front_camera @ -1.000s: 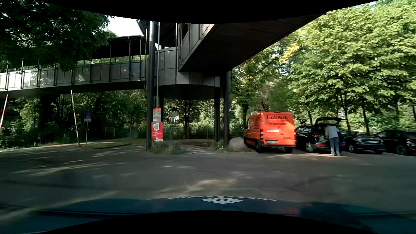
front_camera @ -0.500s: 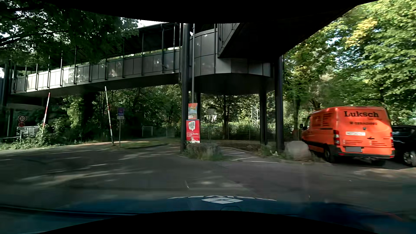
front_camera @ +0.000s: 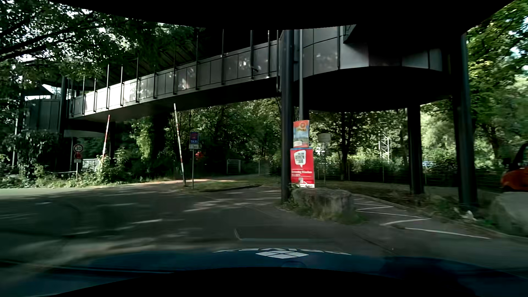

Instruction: Follow the waypoints while adhering to traffic rules and regulations

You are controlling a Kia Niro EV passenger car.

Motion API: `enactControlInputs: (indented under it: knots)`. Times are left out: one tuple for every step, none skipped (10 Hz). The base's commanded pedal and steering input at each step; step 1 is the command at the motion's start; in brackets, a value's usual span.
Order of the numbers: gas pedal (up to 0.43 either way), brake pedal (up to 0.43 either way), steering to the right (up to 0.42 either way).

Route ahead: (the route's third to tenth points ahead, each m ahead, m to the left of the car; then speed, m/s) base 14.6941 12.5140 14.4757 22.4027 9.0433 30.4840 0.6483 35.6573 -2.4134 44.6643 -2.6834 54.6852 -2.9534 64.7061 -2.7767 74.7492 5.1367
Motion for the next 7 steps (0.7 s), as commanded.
enactControlInputs:
  knots:
    - [0.138, 0.000, -0.332]
    - [0.138, 0.000, -0.333]
    - [0.138, 0.000, -0.332]
    - [0.138, 0.000, -0.332]
    - [0.138, 0.000, -0.332]
    - [0.138, 0.000, -0.331]
    - [0.138, 0.000, -0.330]
